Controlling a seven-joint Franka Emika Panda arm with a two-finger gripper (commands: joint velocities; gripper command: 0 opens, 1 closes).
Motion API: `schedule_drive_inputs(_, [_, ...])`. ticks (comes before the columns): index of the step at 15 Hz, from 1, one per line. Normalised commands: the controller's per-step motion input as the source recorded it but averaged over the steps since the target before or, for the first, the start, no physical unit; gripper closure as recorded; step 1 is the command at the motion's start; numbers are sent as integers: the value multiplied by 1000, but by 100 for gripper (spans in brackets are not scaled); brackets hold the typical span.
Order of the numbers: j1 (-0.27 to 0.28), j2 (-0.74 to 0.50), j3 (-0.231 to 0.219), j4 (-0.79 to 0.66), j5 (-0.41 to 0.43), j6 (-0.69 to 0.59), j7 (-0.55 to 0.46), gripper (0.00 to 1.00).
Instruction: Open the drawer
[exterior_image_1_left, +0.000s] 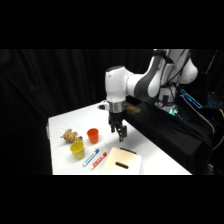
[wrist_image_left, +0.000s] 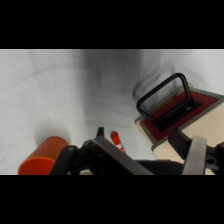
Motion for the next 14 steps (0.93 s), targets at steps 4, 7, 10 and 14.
schedule_drive_inputs(4, [-21, 90, 113, -55, 227, 249, -165, 0])
schedule_drive_inputs(7, [-61, 103, 133, -68, 237, 277, -199, 0])
schedule_drive_inputs(10, [-106, 91, 142, -76, 222, 308, -195, 0])
schedule_drive_inputs(14, [-185, 80, 206, -73, 242, 310, -237, 0])
